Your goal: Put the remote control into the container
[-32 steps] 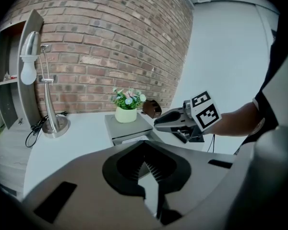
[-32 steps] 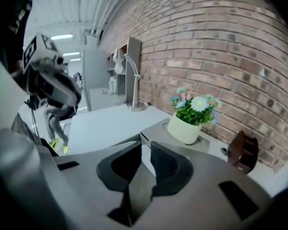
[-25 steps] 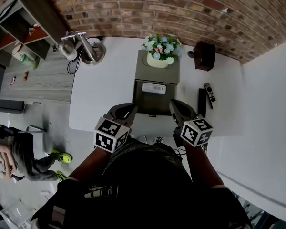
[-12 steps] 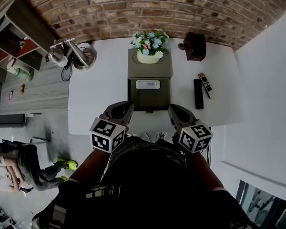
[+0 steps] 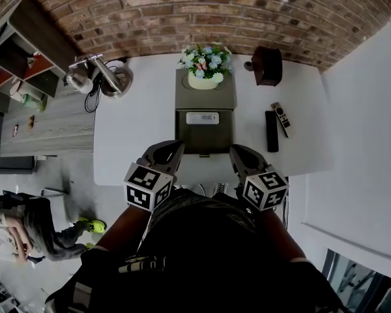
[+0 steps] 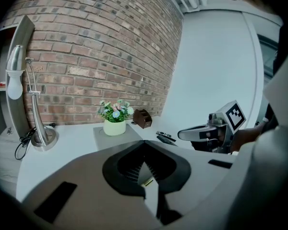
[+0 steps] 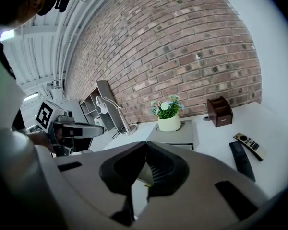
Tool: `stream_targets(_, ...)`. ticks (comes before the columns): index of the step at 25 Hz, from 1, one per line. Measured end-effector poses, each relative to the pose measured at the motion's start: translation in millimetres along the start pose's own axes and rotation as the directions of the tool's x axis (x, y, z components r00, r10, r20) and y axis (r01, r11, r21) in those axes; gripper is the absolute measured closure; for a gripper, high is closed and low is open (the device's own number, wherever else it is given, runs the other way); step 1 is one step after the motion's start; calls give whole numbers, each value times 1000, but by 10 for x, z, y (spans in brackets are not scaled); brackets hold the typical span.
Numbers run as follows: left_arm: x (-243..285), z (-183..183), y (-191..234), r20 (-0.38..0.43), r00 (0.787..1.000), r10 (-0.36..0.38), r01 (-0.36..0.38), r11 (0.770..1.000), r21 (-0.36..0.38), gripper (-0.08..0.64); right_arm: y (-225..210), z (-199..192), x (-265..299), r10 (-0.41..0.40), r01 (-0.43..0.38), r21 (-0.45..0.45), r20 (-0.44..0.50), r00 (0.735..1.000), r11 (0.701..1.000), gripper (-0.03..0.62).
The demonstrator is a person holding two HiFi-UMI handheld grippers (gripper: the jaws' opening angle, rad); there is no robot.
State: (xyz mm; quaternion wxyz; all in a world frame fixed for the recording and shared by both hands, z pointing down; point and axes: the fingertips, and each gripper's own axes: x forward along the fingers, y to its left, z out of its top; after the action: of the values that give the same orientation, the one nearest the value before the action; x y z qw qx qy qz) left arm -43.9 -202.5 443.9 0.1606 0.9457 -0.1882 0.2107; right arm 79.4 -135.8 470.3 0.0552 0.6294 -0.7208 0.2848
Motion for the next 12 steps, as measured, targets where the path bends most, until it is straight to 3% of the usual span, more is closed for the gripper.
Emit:
stream_targets(8,52,-14,18,-5,1000,-2,2,1000,-18,555,-33,-4,31,12,-12,-4,-7,1000,1000,583)
stream_targets(12,114,-66,-52,-44,999,3,-2,1000,27,555,-62,-16,33,17,-17,-7,-13,1000,1000,583)
